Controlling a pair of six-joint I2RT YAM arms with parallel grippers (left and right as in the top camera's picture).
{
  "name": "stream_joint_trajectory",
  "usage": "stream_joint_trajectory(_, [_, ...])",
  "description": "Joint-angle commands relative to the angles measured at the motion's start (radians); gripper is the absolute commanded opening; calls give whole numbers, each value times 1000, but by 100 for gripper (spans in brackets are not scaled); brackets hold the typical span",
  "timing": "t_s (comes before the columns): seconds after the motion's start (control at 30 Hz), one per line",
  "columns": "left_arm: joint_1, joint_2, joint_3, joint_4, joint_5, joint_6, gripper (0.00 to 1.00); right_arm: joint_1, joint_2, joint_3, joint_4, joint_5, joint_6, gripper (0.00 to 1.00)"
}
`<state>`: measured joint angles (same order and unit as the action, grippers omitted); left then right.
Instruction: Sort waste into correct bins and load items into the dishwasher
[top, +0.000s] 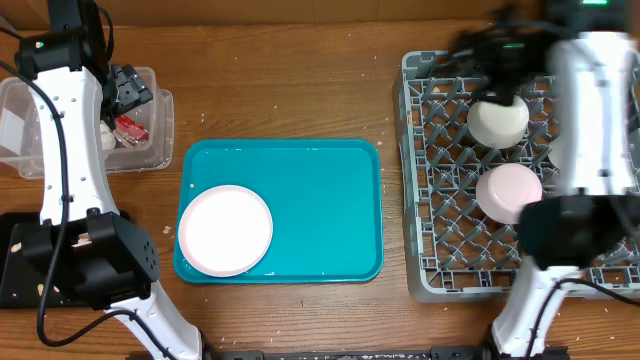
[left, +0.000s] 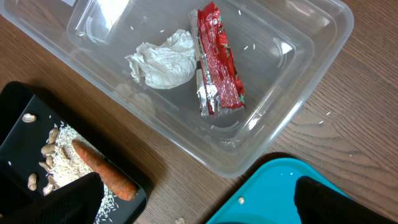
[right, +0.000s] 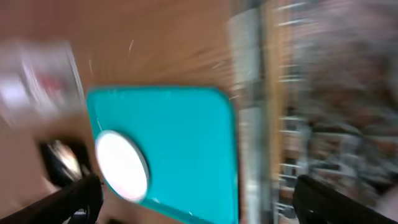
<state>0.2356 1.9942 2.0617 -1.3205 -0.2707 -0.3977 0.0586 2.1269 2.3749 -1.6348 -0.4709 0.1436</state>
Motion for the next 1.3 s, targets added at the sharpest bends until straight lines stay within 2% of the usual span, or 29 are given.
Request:
stream_joint_trajectory(0.0, [-4, -25, 14, -3, -17, -21, 100, 184, -22, -3, 39, 148, -47, 100])
stream_joint_trajectory(0.17, [-4, -25, 14, -3, -17, -21, 100, 430, -22, -71, 184, 187, -33, 100])
stream_joint_trajectory(0.33, [-4, -25, 14, -3, -17, -21, 100, 618, -21, -211, 331, 264, 63, 99])
stream_joint_trajectory(0.37, [-4, -25, 14, -3, -17, -21, 100, 647, -21, -243, 356, 281, 77, 94])
stream_joint_trajectory(0.53, [-4, -25, 14, -3, -17, -21, 100, 753, -21, -388, 484, 321, 146, 47])
stream_joint_trajectory(0.6, [-4, -25, 14, -3, -17, -21, 100, 776, -21, -435, 524, 321, 173, 40])
stream_joint_trajectory(0.87, [-4, -25, 14, -3, -17, -21, 100, 810, -2, -564, 622, 319, 229, 40])
stream_joint_trajectory(1.27, [-4, -25, 14, -3, -17, -21, 100, 811, 116, -568, 630, 206, 258, 40])
